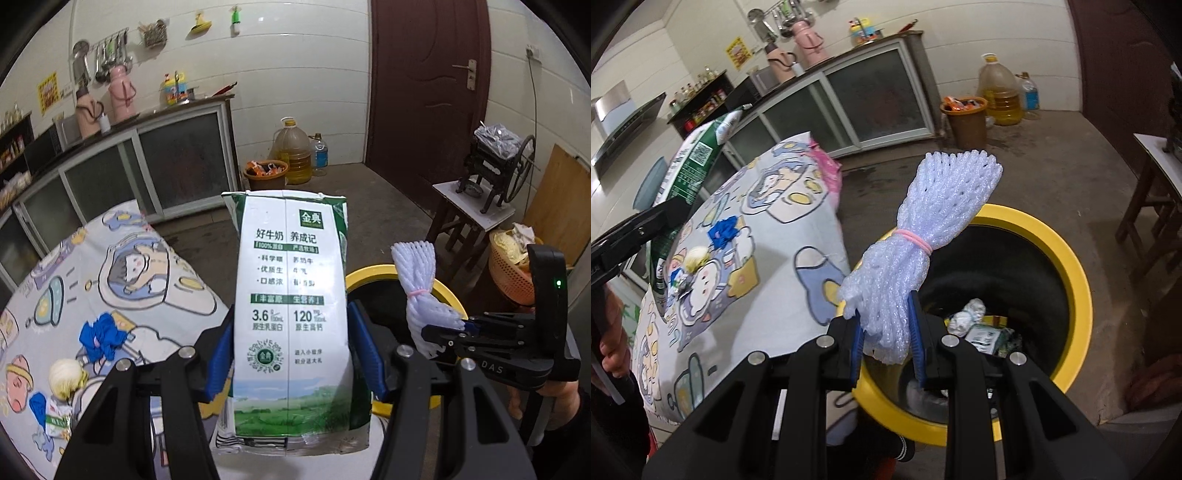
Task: Collect trash
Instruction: 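Carry the milk carton and mesh net over the yellow bin, then open both tools to drop the carton and net into the bin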
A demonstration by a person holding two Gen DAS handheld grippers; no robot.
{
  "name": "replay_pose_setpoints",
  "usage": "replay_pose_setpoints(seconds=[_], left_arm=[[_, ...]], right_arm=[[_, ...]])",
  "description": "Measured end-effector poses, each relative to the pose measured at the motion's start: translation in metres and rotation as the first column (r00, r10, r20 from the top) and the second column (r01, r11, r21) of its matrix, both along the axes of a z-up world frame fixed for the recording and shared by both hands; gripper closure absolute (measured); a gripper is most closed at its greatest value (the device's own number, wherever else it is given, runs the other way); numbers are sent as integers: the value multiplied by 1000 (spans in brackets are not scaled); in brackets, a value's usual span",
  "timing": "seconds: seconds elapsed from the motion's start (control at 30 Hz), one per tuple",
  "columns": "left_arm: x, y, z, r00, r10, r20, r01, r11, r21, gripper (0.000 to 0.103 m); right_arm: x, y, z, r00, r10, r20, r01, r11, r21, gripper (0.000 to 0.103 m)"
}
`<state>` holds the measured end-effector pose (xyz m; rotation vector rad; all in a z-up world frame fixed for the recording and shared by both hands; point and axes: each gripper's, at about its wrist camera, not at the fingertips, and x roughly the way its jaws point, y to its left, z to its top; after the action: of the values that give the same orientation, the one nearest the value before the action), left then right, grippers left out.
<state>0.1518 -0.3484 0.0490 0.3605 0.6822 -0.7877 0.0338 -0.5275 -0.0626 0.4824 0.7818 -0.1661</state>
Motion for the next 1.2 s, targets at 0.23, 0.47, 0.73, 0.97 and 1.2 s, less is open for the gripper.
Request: replay_pose_setpoints(seconds=[0.23,0.47,0.73,0.97,1.2], left_arm=[[-9,-32,-4,999,-39,14,39,999,-1,48],[-10,-56,-13,998,-68,12,68,998,7,47],[2,-67,-29,993,-70,-91,69,997,-21,20],[28,-32,-31,986,17,-164,-28,997,-66,9],[53,38,-31,969,160,-187,-175,982,-71,9]], right_arm=[[-3,-18,-14,999,-41,-29,42,999,12,81],[-3,-31,-25,996,-72,-57,73,997,26,81],[-7,-43,-31,987,-132,-94,135,991,16,55],[-20,-52,-30,976,-193,-104,195,981,12,45],[-12,-31,-13,989,-131,-69,131,991,-6,45]])
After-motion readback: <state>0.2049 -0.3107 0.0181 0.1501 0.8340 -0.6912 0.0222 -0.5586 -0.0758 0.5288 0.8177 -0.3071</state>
